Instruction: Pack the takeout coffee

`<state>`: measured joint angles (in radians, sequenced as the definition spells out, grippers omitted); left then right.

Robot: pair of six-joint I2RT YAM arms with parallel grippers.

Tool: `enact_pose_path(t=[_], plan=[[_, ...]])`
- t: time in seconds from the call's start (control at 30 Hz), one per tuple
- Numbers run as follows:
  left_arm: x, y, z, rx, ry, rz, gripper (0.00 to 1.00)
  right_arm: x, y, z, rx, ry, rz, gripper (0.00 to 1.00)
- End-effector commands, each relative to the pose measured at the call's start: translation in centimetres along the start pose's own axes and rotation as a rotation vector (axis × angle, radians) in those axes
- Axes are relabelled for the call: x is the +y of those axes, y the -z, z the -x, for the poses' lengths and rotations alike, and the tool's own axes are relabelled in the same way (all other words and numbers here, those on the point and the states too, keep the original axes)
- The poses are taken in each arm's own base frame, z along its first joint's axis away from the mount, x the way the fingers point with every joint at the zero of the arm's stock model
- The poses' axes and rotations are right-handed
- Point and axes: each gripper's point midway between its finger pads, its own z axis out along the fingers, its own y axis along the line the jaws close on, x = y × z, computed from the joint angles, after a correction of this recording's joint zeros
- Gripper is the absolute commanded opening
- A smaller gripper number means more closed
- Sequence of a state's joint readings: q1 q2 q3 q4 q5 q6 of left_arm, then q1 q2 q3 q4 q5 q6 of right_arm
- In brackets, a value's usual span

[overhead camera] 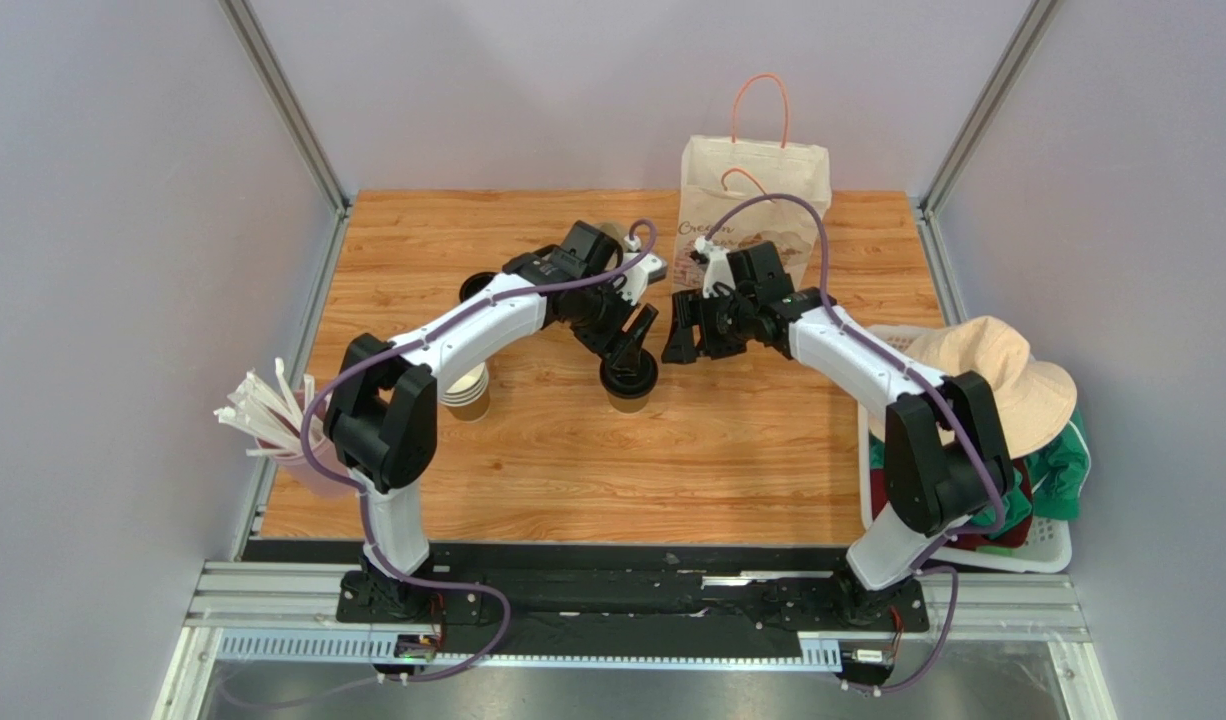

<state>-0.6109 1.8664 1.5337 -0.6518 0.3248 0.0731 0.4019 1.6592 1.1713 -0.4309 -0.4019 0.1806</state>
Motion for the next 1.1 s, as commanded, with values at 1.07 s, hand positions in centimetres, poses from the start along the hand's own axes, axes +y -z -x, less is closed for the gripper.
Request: enact_pose_path(t=[1.07], plan=[[12.1,17.7,2.0,-0.357,0.251,0.229,0.73,12.9,-0.8,3.6,0.001,0.295,-0.139,0.44]])
